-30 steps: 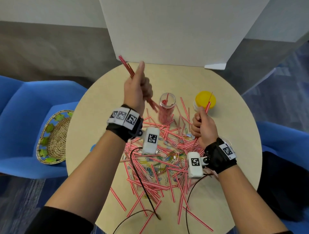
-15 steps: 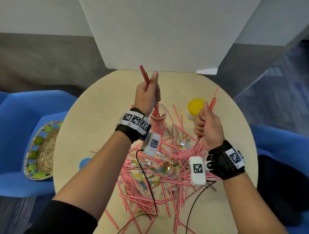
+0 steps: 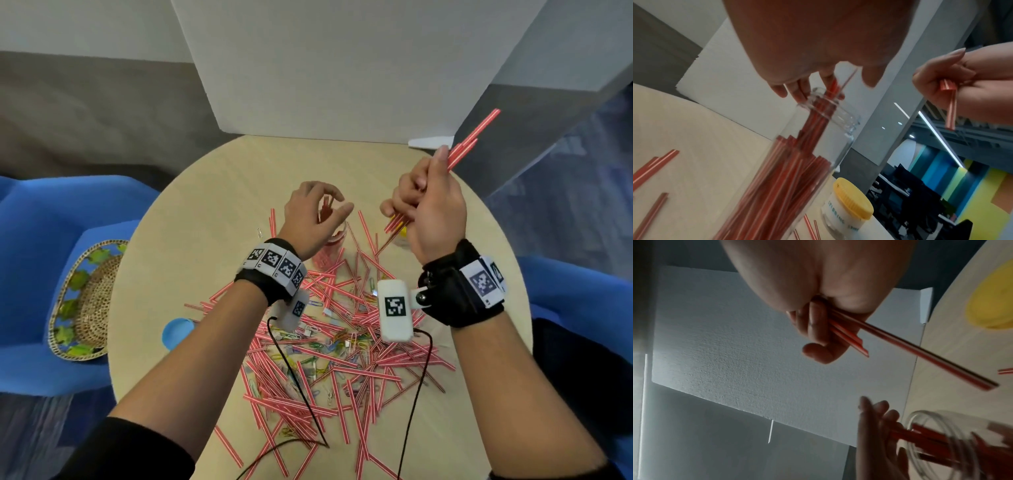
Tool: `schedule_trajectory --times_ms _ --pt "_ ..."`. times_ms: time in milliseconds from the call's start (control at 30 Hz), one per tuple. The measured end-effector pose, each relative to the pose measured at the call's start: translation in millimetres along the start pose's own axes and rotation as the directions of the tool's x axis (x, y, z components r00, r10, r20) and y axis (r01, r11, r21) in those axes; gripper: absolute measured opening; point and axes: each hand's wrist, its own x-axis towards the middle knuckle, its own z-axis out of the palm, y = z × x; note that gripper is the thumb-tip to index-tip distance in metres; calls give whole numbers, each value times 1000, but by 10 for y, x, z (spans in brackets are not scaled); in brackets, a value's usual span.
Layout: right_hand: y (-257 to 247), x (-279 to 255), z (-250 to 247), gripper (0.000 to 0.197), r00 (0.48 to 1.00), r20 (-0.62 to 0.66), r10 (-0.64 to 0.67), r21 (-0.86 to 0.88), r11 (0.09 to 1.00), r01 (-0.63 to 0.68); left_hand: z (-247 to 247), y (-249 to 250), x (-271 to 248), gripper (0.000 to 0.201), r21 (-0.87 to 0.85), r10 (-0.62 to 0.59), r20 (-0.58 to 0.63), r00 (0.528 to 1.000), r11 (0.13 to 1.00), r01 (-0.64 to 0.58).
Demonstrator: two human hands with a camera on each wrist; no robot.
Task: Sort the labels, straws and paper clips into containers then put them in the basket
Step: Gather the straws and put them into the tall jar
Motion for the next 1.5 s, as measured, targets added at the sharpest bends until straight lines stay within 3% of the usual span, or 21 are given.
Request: schedule_trajectory --times_ms 100,167,267,367,433,467,567,667,867,933,1000,1100,1167,1233,1333,1400,1500 --pt "-37 93 181 48 999 -11 -43 42 998 43 -138 -71 -82 52 -164 -38 -69 997 986 27" --pt "-27 139 316 47 997 1 -71 29 997 71 -260 -245 -148 56 -204 -140 -148 979 973 109" --pt "85 151 496 46 994 51 -95 -49 994 98 -444 -776 -302 46 46 -321 -246 915 939 341" --pt "340 139 578 44 991 88 -101 -247 962 120 -600 -1314 -551 71 387 -612 -192 768 671 632" --pt "523 131 577 44 991 85 -99 -402 907 125 -664 -1584 -744 86 497 -717 -157 679 537 682" --pt "606 132 561 44 991 90 -97 -475 871 128 -675 -1694 -825 91 528 -735 -140 664 512 678" --pt "787 140 440 38 978 175 -115 -698 686 206 -662 -1860 -949 100 574 -724 -116 680 510 641" --pt "894 114 293 20 951 294 -90 -829 471 301 -657 -1828 -933 105 591 -728 -105 677 502 632" --pt "731 105 165 2 910 347 -225 -827 385 410 -661 -1734 -956 103 542 -736 -102 670 524 657" --pt "657 116 213 6 911 396 -116 -849 331 412 -668 -1731 -957 103 534 -736 -97 670 530 659" --pt "639 122 284 9 914 402 51 -900 208 384 -674 -1734 -951 103 535 -743 -85 664 528 659" --pt "607 121 377 8 904 397 160 -918 90 387 -690 -1744 -948 103 539 -745 -69 664 532 653" --pt "531 98 417 6 902 405 149 -915 68 399 -713 -1743 -953 101 534 -743 -63 666 539 651" --pt "439 48 409 11 901 432 48 -901 71 428 -724 -1722 -968 98 527 -745 -58 664 542 654" --pt "351 -112 344 11 904 411 -114 -890 163 426 -690 -1623 -1004 82 536 -749 -54 660 536 652" --pt "405 -258 235 10 935 353 -44 -912 207 354 -647 -1515 -1036 63 570 -736 0 677 557 604" --pt "626 -518 -16 8 923 266 277 -958 179 222 -602 -1383 -1109 47 586 -706 142 694 625 516"
